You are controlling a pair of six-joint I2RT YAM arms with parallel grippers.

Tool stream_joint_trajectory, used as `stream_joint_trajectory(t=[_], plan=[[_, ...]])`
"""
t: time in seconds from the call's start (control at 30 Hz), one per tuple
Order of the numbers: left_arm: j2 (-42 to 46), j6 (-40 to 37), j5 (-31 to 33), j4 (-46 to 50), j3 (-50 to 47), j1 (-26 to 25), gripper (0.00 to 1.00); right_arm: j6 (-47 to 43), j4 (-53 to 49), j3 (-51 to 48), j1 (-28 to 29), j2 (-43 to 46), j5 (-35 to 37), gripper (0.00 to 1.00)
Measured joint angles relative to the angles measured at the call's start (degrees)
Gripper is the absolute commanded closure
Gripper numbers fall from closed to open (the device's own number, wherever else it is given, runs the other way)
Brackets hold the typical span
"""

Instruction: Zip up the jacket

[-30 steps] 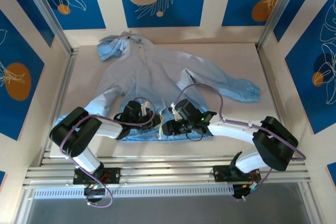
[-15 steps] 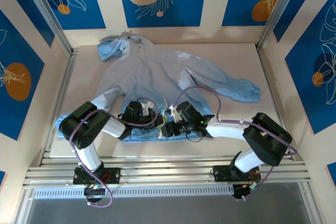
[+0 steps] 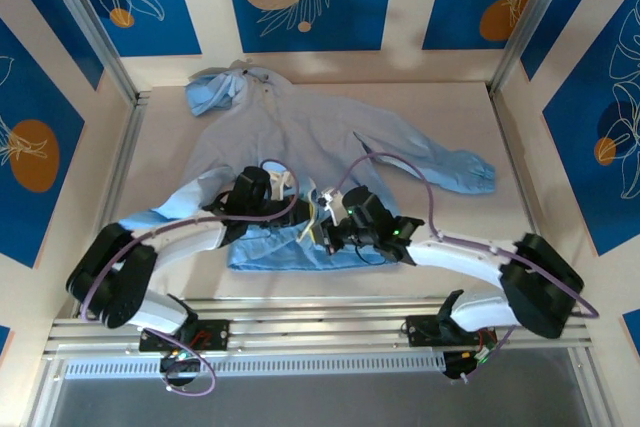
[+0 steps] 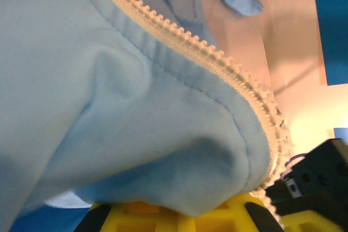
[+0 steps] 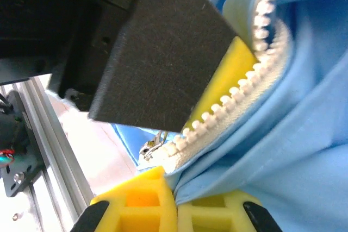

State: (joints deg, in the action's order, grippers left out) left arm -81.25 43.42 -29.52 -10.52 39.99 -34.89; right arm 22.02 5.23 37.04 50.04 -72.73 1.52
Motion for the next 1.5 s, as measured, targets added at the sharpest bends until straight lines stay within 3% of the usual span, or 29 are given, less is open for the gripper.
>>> stream_joint_trajectory(t=[0.27,0.6,1.17,1.5], plan=[[8.8,-6.1,1.6,12.8,2.8,1.9,1.0,-6.7,-1.7,-0.1,-1.4,11.0,5.6,1.0],[13.3,-8.7,-0.5,18.0,4.2,1.9,1.0,-13.2,-5.0,0.3,-2.1,10.1,3.1,1.0],[13.3,-8.0,-2.9,14.3,3.5,0.2,1.0,-19.4,-7.3,5.7,-4.0,4.2,-3.9,1.0],[23.9,-9.8,-3.5,23.9,1.2,0.1,1.0,-21.2,-8.6,7.5,-7.4,2.6,-2.3,1.0]])
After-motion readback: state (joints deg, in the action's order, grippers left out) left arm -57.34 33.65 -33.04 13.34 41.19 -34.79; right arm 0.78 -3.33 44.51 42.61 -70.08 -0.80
